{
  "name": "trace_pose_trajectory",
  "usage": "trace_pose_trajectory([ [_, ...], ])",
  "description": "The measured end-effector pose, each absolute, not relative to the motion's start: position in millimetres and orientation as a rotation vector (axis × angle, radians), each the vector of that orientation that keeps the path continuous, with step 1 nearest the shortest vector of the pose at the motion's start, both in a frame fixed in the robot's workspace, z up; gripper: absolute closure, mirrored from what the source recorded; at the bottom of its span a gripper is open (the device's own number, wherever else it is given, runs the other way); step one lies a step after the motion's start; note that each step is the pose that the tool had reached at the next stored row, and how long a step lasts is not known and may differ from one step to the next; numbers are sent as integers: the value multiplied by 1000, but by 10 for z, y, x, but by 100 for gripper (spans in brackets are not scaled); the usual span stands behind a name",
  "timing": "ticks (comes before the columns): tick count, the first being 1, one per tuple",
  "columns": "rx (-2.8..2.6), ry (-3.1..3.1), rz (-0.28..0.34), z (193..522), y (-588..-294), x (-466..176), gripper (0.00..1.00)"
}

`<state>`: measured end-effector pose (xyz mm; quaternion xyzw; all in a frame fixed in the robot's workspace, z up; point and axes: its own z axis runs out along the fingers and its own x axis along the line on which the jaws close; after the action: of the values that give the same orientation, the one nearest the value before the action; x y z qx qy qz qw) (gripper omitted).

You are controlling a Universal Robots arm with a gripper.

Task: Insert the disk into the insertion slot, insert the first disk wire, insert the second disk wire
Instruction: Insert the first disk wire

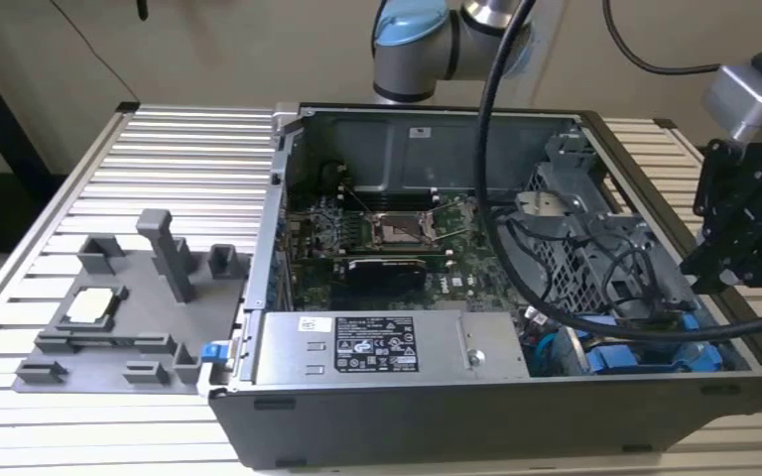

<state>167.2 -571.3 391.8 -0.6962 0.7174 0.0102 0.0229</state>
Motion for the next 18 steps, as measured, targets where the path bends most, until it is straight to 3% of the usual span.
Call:
trace_pose_trajectory([
  [9, -2154, 2223, 32, 3917, -5626, 1668, 73],
  [18, -2154, 2223, 31, 3915, -5252, 1666, 73],
])
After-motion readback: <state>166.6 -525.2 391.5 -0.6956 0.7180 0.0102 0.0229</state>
